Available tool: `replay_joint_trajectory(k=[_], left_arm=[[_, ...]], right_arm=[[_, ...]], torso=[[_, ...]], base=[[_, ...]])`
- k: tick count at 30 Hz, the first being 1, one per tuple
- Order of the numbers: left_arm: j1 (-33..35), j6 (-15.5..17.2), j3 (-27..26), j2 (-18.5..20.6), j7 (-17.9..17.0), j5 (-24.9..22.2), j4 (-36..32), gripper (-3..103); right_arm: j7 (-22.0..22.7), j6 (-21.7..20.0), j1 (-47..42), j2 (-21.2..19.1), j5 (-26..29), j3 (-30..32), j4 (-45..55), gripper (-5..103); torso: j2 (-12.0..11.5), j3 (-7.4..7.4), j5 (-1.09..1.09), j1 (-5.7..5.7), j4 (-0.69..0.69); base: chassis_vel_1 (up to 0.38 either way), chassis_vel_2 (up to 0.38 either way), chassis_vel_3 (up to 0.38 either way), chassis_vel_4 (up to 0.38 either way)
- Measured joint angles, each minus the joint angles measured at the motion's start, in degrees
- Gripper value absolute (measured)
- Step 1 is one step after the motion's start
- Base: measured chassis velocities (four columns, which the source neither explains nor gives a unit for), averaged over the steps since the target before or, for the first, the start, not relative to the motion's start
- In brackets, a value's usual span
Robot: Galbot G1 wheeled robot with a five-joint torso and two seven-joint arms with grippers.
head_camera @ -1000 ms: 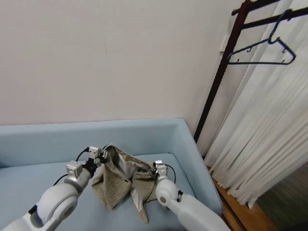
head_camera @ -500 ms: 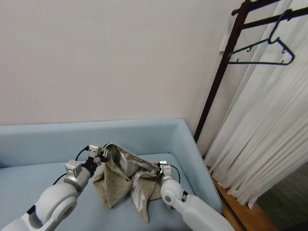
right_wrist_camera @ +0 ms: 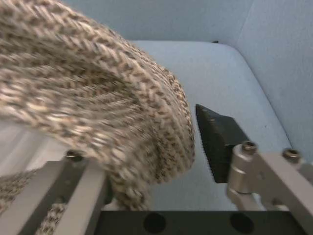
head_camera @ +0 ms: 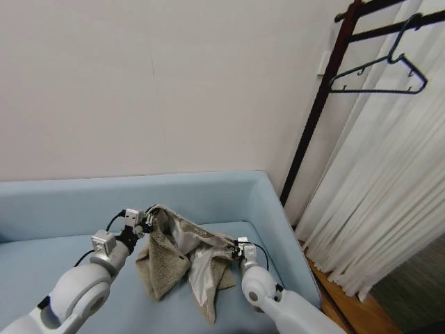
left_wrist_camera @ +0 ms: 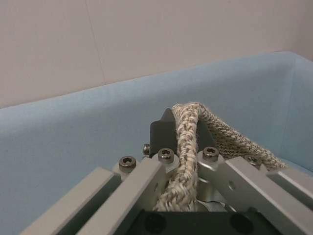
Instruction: Pick up the clothes from the sofa and hang them on the clothes hanger.
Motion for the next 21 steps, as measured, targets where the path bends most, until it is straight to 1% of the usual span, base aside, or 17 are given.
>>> replay_joint_trajectory(k=[2,4,7,8,11,12,13,14,16,17,20,21], left_arm=[[0.00,-0.01,0.04,-0.10,0.00,0.05,0.09,1],[0.00,-0.01,0.04,-0.12,0.00,0.06,0.12,1],[0.15,-0.02,0.12,-0.19,0.01,0.17,0.32,1],[0.15,-0.02,0.12,-0.19,0.01,0.17,0.32,1],[0.20,-0.04,0.24,-0.19,0.06,0.27,0.64,1],[0.21,-0.05,0.27,-0.19,0.09,0.37,0.79,1],[0.21,-0.08,0.33,-0.19,0.14,0.58,0.90,1],[0.21,-0.08,0.33,-0.19,0.14,0.58,0.90,1],[0.29,-0.16,0.40,-0.19,0.39,1.05,1.01,1],[0.34,-0.18,0.42,-0.20,0.60,1.15,1.03,1],[0.35,-0.23,0.42,-0.19,0.71,1.23,1.12,1],[0.33,-0.31,0.42,-0.13,0.77,1.26,1.30,1]], right_arm=[[-0.32,0.00,-1.03,-0.51,-0.20,0.01,0.85,46],[-0.39,0.00,-1.20,-0.60,-0.27,0.00,0.99,46],[-1.14,0.10,-2.08,-1.13,-1.79,-0.31,2.02,63],[-1.14,0.10,-2.08,-1.13,-1.79,-0.31,2.02,63],[-1.45,0.26,-2.14,-1.46,-3.08,-1.12,3.05,78],[-1.46,0.21,-2.16,-1.56,-3.15,-1.41,3.45,78],[-1.47,0.16,-2.18,-1.58,-3.18,-1.68,3.71,84],[-1.47,0.16,-2.18,-1.58,-3.18,-1.68,3.71,84],[-1.47,0.13,-2.22,-1.47,-3.56,-2.28,3.70,94],[-1.46,0.21,-2.24,-1.28,-3.98,-2.64,3.51,96],[-1.47,0.50,-2.28,-0.99,-4.46,-3.24,3.43,97],[-1.49,0.82,-2.29,-0.81,-5.07,-3.89,3.44,93]], torso=[[0.00,0.00,0.00,0.00,0.00],[0.00,0.00,0.00,0.00,0.00],[0.00,0.00,0.00,0.00,0.00],[0.00,0.00,0.00,0.00,0.00],[0.00,0.00,0.00,0.00,0.00],[0.00,0.00,0.00,0.00,0.00],[0.00,0.00,0.00,0.00,0.00],[0.00,0.00,0.00,0.00,0.00],[0.00,0.00,0.00,0.00,0.00],[0.00,0.00,0.00,0.00,0.00],[0.00,0.00,0.00,0.00,0.00],[0.00,0.00,0.00,0.00,0.00]], base=[[0.000,0.000,0.000,0.000],[0.000,0.000,0.000,0.000],[0.000,0.000,0.000,0.000],[0.000,0.000,0.000,0.000],[0.000,0.000,0.000,0.000],[0.000,0.000,0.000,0.000],[0.000,0.000,0.000,0.000],[0.000,0.000,0.000,0.000],[0.000,0.000,0.000,0.000],[0.000,0.000,0.000,0.000],[0.000,0.000,0.000,0.000],[0.000,0.000,0.000,0.000]])
